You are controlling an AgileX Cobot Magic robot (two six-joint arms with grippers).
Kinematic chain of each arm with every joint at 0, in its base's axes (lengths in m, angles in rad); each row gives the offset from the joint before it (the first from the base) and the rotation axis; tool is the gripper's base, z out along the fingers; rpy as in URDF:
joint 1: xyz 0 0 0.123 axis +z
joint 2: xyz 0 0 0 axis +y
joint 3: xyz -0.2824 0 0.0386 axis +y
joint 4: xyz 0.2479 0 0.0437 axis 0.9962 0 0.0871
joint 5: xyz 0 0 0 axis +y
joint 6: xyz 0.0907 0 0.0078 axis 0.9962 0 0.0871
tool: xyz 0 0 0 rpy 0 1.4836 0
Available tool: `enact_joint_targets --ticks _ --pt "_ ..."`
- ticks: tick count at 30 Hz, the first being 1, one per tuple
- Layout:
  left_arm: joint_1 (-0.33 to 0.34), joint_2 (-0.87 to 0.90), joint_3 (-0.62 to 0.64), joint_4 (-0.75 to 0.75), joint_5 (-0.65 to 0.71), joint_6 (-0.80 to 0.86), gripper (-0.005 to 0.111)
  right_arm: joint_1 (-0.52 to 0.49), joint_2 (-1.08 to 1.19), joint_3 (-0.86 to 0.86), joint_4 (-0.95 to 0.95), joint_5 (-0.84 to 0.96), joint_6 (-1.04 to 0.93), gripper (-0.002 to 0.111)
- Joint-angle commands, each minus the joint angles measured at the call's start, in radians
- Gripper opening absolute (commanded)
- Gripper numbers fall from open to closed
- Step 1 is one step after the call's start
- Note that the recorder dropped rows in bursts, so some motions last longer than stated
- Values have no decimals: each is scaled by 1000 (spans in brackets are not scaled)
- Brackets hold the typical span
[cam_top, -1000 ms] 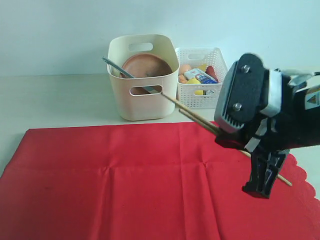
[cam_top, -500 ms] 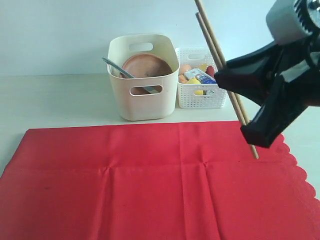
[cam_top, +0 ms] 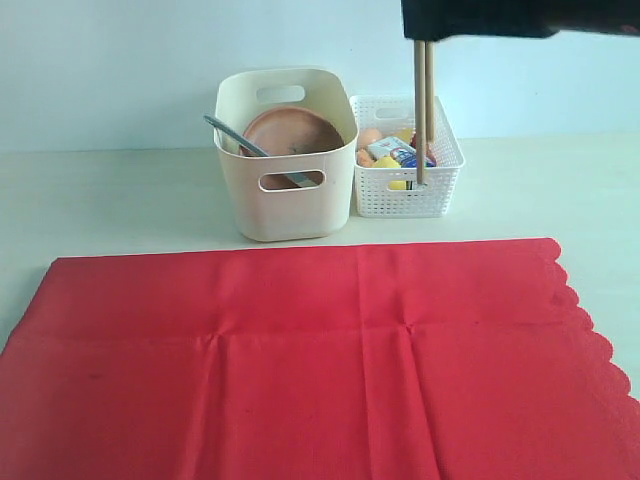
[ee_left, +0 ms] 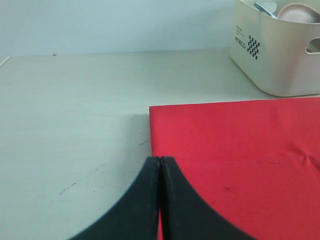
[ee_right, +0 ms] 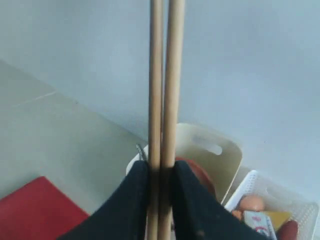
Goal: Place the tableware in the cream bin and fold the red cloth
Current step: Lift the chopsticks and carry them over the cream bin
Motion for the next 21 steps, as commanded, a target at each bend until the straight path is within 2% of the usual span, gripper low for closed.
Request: enact_joint_targets --ticks 1,21 --pt "0 -6 2 -10 -8 0 0 -2 117 -93 14 -100 -1 0" --pt "0 -6 2 -10 -8 0 0 -2 562 -476 8 -106 -225 0"
